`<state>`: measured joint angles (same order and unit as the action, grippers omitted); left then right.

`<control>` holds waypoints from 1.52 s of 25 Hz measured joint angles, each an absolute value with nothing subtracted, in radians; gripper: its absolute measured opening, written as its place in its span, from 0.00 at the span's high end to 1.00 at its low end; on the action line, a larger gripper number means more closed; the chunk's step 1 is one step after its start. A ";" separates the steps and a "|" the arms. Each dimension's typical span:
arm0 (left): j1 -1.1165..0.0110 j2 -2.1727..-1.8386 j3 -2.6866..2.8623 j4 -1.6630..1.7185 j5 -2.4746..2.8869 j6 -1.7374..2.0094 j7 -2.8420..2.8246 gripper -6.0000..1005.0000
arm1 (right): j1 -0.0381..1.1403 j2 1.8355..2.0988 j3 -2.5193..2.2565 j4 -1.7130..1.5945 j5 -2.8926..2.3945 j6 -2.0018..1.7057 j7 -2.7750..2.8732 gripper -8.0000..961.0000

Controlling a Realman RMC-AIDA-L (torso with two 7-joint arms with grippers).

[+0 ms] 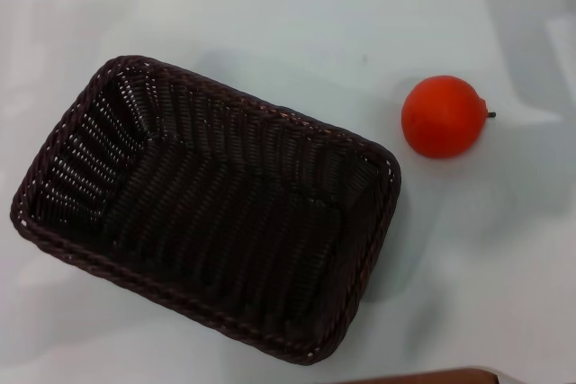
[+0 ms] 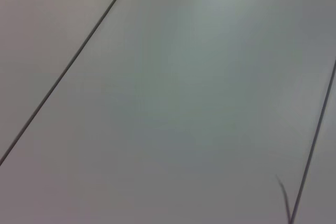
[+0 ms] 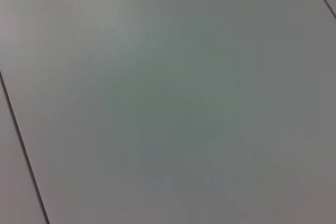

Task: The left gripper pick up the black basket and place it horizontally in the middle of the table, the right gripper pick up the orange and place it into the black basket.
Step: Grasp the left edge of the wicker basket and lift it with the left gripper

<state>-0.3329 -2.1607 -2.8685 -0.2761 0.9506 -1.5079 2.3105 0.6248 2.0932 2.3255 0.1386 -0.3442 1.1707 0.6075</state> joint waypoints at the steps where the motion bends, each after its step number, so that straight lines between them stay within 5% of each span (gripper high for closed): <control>1: -0.334 -2.160 -2.868 -0.276 0.951 -1.508 2.310 0.19 | 0.625 2.093 2.326 0.139 -0.344 1.170 0.607 0.05; 9: -0.335 -2.159 -2.861 -0.278 0.953 -1.506 2.295 0.19 | 0.628 2.092 2.325 0.140 -0.343 1.168 0.607 0.05; 13: -0.313 -2.123 -2.757 -0.331 0.968 -1.498 2.142 0.19 | 0.629 2.092 2.325 0.140 -0.343 1.167 0.607 0.05; 21: -0.256 -1.906 -2.353 -0.670 1.192 -1.517 1.540 0.19 | 0.629 2.092 2.325 0.142 -0.344 1.167 0.607 0.05; 24: -0.262 -1.852 -2.280 -0.818 1.375 -1.530 1.323 0.19 | 0.629 2.092 2.325 0.143 -0.344 1.167 0.607 0.05; 26: -0.269 -1.849 -2.267 -0.917 1.516 -1.537 1.207 0.19 | 0.629 2.092 2.325 0.143 -0.344 1.165 0.607 0.05; 38: -0.344 -1.952 -2.286 -1.311 2.025 -1.674 0.870 0.19 | 0.629 2.091 2.338 0.142 -0.339 1.156 0.607 0.05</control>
<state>-0.3445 -1.9517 -2.2857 -1.3108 2.0254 -1.6735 0.8700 0.6289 2.0907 2.3381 0.1421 -0.3393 1.1558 0.6075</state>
